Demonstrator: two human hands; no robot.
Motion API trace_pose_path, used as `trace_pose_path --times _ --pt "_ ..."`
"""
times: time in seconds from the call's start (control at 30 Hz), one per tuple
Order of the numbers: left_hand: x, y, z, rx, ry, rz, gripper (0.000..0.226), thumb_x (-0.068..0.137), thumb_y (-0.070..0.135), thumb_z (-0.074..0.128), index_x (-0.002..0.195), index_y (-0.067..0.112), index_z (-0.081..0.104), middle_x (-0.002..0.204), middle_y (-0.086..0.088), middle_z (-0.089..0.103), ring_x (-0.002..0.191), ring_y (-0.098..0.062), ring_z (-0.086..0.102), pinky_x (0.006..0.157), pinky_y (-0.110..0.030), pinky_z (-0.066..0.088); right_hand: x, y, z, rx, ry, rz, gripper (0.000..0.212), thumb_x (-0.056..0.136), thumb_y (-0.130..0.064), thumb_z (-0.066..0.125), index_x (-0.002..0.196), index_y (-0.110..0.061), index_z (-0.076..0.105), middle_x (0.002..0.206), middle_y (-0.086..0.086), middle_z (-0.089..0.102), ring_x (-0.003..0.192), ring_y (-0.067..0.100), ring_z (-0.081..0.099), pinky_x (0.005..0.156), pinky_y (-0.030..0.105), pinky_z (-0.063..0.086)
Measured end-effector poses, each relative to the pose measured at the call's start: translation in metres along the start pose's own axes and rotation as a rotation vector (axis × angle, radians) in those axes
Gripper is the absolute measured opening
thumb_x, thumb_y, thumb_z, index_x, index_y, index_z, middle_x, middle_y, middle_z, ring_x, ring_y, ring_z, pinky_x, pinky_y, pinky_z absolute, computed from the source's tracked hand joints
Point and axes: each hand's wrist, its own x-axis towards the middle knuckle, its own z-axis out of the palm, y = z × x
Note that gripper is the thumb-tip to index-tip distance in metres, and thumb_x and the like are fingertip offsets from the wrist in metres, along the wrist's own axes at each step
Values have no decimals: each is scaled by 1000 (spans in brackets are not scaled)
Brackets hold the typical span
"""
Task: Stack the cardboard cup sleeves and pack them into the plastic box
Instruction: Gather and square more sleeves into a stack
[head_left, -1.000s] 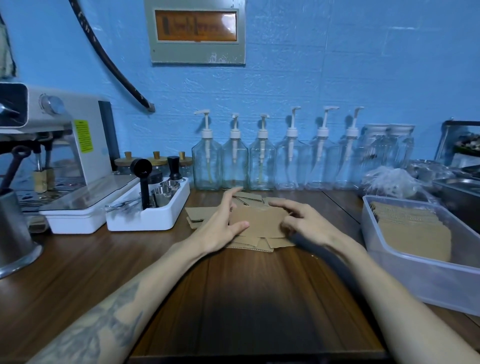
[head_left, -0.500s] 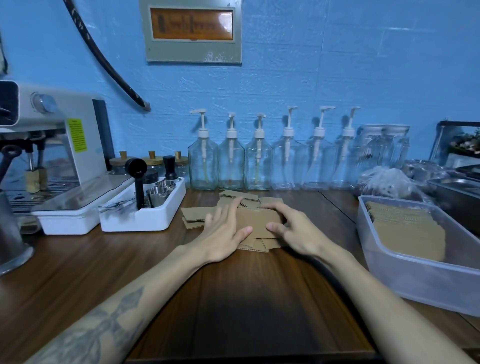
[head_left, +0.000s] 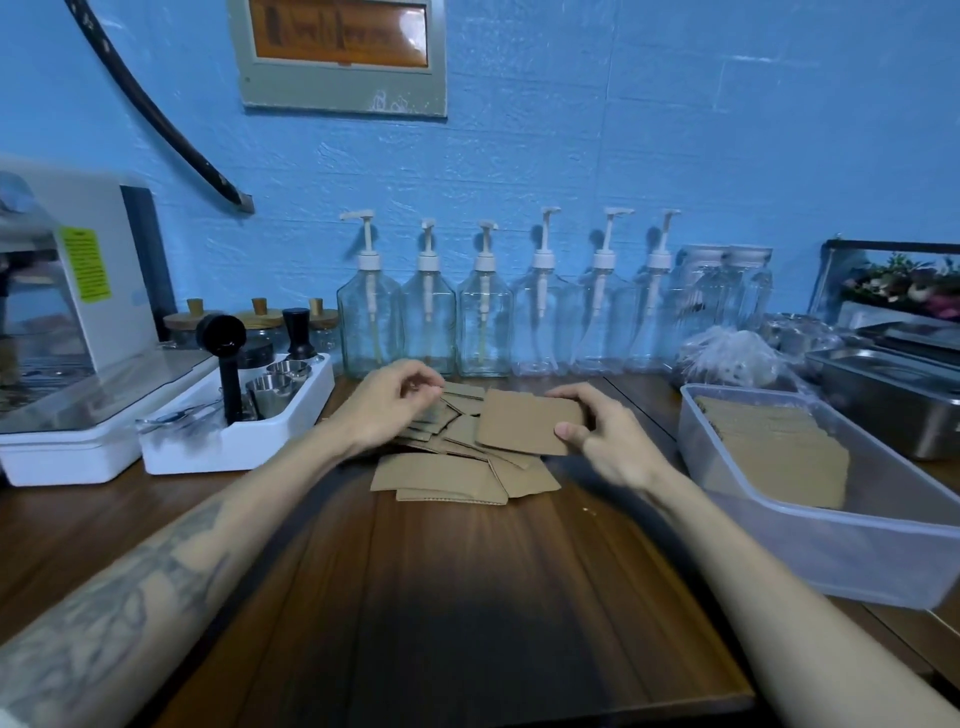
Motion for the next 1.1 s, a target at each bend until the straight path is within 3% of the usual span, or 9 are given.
trace_pose_path --times 0.13,0.23,0.37,0.6,0.77,0.93,1.1 --pt "32 -12 -3 144 -19 -25 11 96 28 59 106 24 63 106 7 60 95 -5 57 91 -27 48 3 5 1 -33 -23 -4 35 94 -17 63 117 -42 56 112 -9 63 97 2 57 82 22 45" --pt "56 -23 7 319 -119 -75 32 97 38 55 121 17 60 122 -2 54 113 -17 55 99 -30 43 4 8 -2 -59 -30 -13 34 94 -20 63 116 -45 55 109 -14 63 95 -1 57 76 17 44" --pt "81 -36 25 502 -220 -151 61 96 58 45 143 19 44 147 -7 38 134 -28 41 112 -47 35 6 10 -6 -86 -22 -34 35 94 -18 63 116 -45 56 107 -16 63 89 2 59 79 19 48" --pt "118 -48 43 536 -302 -235 80 91 72 40 150 19 35 157 -9 33 141 -30 36 113 -51 31 6 8 -5 -83 -43 -45 34 95 -16 61 121 -38 56 112 -9 64 89 3 58 87 25 51" --pt "120 -51 46 450 -372 -271 82 85 72 50 144 15 45 146 -13 38 131 -32 45 107 -42 37 7 9 -4 -95 -32 -52 34 95 -17 62 123 -34 57 110 -6 64 81 0 55 82 24 47" --pt "119 -49 42 365 -281 -225 70 78 59 71 129 15 55 127 -12 41 117 -28 48 103 -35 38 8 13 -3 -87 -23 -57 34 94 -16 63 121 -36 58 105 -10 65 75 -7 55 79 21 44" --pt "112 -34 36 164 -128 -141 42 80 20 80 116 9 61 120 -14 51 110 -27 51 103 -34 41 8 14 -3 -89 -17 -65 34 93 -14 63 121 -33 59 105 -7 66 74 -7 54 74 14 41"
